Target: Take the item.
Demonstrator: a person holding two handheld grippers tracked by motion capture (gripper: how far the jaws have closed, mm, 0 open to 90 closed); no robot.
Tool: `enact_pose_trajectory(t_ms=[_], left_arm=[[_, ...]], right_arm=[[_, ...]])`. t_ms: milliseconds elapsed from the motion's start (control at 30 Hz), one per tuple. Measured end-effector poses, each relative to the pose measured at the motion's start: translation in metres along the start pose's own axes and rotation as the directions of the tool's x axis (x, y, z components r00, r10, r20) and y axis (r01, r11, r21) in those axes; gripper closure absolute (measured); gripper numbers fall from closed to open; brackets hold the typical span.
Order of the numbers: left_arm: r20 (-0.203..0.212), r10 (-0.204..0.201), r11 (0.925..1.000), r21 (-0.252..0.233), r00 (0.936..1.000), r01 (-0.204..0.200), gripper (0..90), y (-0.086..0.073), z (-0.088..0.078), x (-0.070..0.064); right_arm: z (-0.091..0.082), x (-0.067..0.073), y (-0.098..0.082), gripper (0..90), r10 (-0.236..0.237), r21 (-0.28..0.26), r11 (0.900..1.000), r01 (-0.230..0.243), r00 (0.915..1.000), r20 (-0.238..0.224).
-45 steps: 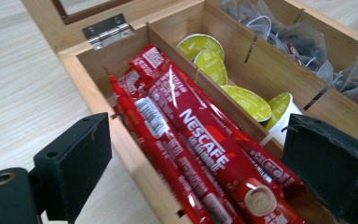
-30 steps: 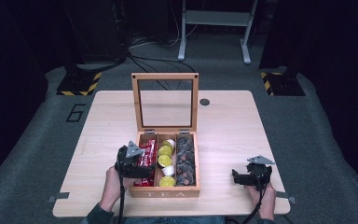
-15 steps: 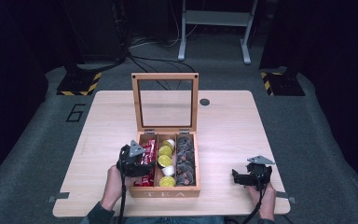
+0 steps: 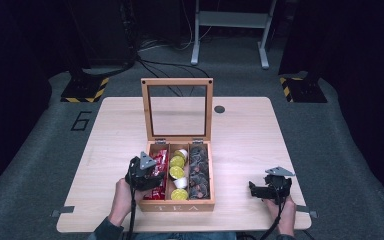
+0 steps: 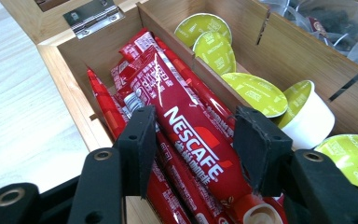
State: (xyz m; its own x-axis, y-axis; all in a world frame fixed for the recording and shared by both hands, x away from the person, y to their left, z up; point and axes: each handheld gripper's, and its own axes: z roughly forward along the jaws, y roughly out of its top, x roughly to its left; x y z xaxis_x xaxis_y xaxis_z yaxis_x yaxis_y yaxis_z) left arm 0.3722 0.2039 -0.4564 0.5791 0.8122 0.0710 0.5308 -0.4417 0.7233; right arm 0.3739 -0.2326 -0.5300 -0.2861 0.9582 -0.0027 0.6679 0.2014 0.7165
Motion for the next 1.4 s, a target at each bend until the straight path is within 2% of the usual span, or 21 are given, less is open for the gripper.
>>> enact_pose_trajectory(t_ms=[100,233,467,533,600,733,1067,1167,1233,1267,1333,1400], left_arm=[[-0.003,-0.011,0.9999,0.005,0.9999,0.011,51.7,0.001,0.000,0.000],[-0.011,-0.008,1.0000,-0.005,0.9999,0.007,53.6,0.000,0.000,0.001],[-0.007,-0.045,0.9989,-0.013,0.9989,0.045,57.8,0.002,0.002,0.005],[-0.007,-0.042,0.9990,-0.014,0.9991,0.041,59.5,0.004,0.003,0.007],[-0.006,-0.064,0.9975,-0.030,0.9979,0.064,62.5,0.004,0.004,0.008],[-0.011,-0.074,0.9971,-0.016,0.9972,0.074,66.8,0.007,0.007,0.015],[-0.006,-0.076,0.9971,0.004,0.9971,0.076,65.8,0.009,0.011,0.017],[-0.008,-0.080,0.9967,0.007,0.9967,0.080,68.6,0.008,0.011,0.017],[-0.015,-0.087,0.9962,-0.005,0.9961,0.087,69.9,0.007,0.012,0.017],[-0.025,-0.096,0.9951,-0.027,0.9951,0.095,70.4,0.006,0.012,0.015],[-0.028,-0.088,0.9959,-0.025,0.9958,0.087,71.0,0.006,0.011,0.016],[-0.025,-0.113,0.9927,-0.045,0.9933,0.112,71.9,0.004,0.011,0.015]], right_arm=[[0.000,0.000,0.000,0.0,0.001,-0.001,1.000,-0.001,1.0000,0.001],[0.000,0.000,0.000,0.0,-0.002,-0.002,1.000,0.002,1.0000,0.000],[0.000,0.000,0.000,0.0,0.000,0.000,1.000,0.000,1.0000,0.001],[0.000,0.000,0.000,0.0,-0.003,-0.003,1.000,0.003,1.0000,0.000],[0.000,0.000,0.000,0.0,0.001,0.000,1.000,-0.001,1.0000,0.000],[0.000,0.000,0.000,0.0,0.001,0.000,1.000,-0.001,1.0000,-0.001],[0.000,0.000,0.000,0.0,0.001,0.000,1.000,-0.001,1.0000,-0.001],[0.000,0.000,0.000,0.0,0.001,0.000,1.000,-0.001,1.0000,-0.002],[0.000,0.000,0.000,0.0,0.001,0.000,1.000,-0.001,1.0000,-0.001],[0.000,0.000,0.000,0.0,0.000,0.000,1.000,0.000,1.0000,-0.001],[0.000,0.000,0.000,0.0,0.001,0.000,1.000,-0.001,1.0000,-0.002],[0.000,0.000,0.000,0.0,0.001,0.000,1.000,-0.001,1.0000,-0.002]])
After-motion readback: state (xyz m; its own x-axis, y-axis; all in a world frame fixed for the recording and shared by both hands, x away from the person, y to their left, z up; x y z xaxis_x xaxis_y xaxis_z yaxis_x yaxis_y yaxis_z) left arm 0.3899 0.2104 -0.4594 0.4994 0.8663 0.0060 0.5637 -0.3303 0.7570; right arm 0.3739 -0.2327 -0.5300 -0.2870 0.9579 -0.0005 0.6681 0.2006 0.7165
